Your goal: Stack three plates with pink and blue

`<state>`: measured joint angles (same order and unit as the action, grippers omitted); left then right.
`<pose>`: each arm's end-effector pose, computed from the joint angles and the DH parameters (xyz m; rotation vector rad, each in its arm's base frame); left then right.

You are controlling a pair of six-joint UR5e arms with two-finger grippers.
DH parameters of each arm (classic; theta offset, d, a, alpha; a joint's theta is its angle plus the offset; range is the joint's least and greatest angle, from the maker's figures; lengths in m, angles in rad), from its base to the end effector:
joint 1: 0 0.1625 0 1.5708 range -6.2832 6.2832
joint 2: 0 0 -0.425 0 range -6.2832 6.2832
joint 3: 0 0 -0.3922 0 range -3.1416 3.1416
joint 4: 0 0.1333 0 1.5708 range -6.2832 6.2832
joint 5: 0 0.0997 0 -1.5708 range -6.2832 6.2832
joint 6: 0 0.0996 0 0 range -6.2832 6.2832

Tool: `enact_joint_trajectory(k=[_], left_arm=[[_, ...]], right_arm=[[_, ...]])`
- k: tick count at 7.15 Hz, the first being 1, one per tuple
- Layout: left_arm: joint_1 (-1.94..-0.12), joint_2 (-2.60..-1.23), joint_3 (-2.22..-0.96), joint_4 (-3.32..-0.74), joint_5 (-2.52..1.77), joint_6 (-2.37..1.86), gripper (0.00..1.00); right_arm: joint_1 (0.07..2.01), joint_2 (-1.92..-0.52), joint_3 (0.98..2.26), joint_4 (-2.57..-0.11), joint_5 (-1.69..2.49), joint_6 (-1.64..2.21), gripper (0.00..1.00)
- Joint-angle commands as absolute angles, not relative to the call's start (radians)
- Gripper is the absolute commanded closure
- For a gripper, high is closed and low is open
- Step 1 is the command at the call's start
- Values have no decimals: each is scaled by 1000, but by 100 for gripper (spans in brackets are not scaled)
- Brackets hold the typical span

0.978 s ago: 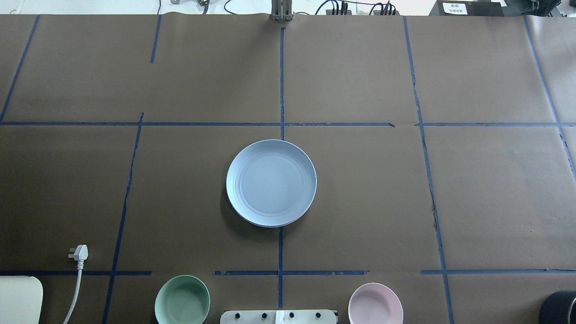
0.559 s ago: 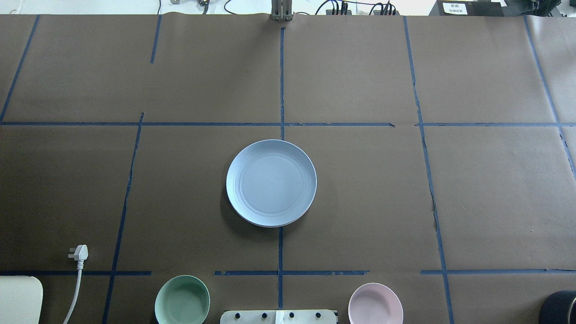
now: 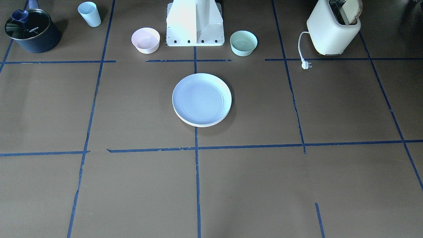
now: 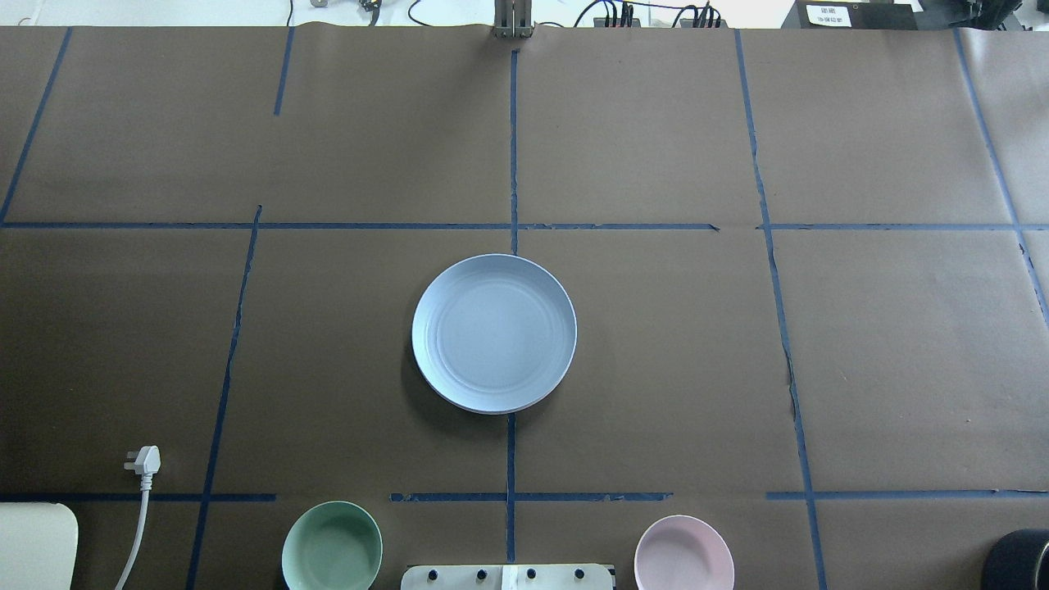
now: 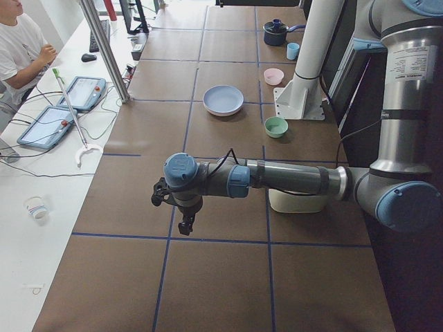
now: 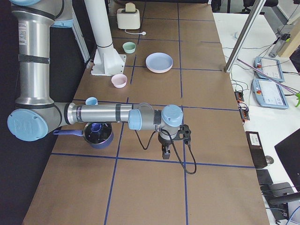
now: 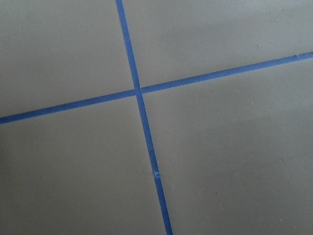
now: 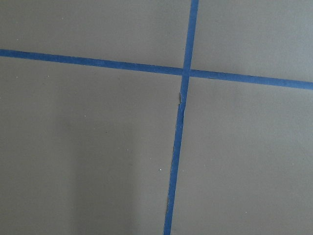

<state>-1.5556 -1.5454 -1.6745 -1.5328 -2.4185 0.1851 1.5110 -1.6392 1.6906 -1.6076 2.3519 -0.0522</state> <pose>-0.0513 -0.4833 0.6185 0.1098 0.8429 0.2052 0.0354 -0.4663 0.6356 0.0109 -0.7816 -0.1119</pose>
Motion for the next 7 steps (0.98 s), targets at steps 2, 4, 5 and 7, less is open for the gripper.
enact_joint_trajectory(k=[2,4,5,7], left_arm=[[-1555,-1543,-1667,-1529,-2416,181,0],[-1555,-1543,-1666,-1517,-2405,178,0],[-1555,-1539,-1667,-1467,-2401,179,0],[-1555,-1532,-1683,-1358,-2349,184,0]], right_arm=[[1511,-1640,1690,-1609,2355,-51,0],[1511,-1640,1692,-1609,2356,-51,0],[1511,-1640,1692,-1609,2358,-51,0],[1511,-1641,1692,-1609,2358,-51,0]])
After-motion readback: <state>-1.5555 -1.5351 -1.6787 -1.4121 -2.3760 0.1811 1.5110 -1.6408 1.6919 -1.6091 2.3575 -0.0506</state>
